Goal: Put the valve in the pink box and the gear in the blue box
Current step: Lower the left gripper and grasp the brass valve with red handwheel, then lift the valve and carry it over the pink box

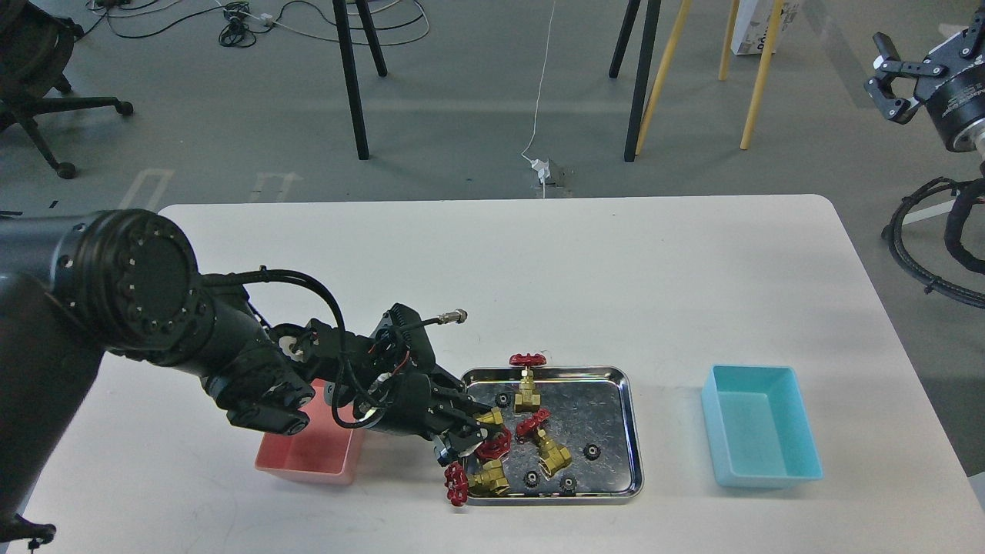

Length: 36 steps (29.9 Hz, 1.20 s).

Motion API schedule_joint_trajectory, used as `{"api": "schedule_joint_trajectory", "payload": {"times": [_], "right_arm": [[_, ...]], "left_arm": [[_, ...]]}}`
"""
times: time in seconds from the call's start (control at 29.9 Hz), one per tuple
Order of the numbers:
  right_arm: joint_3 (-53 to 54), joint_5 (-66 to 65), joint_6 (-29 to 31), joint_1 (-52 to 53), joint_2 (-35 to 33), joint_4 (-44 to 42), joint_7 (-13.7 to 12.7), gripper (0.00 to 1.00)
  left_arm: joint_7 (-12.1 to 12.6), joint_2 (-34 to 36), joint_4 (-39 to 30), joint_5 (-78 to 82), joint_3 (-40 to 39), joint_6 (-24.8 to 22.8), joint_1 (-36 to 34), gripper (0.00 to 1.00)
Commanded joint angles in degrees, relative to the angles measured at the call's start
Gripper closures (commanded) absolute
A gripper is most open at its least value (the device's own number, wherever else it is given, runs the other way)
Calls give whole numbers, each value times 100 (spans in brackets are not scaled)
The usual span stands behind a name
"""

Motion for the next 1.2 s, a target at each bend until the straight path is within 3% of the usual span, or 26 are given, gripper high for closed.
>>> {"api": "schedule_joint_trajectory", "payload": {"times": [0.0, 0.17, 0.6, 1.17], "right_arm": [[9, 0, 0, -27, 0, -6, 1, 1], [53, 0, 0, -27, 18, 3, 1, 1], [422, 202, 0, 579, 97, 73, 1, 1], [334, 193, 0, 624, 475, 73, -8, 1]], "left_arm": [[0, 0, 3, -4, -7, -3, -2, 83], [0, 0, -6, 5, -8, -3, -63, 88], [0, 465, -111, 32, -95, -3, -125, 88], [0, 2380, -1736, 435, -95, -3, -1645, 89]]}}
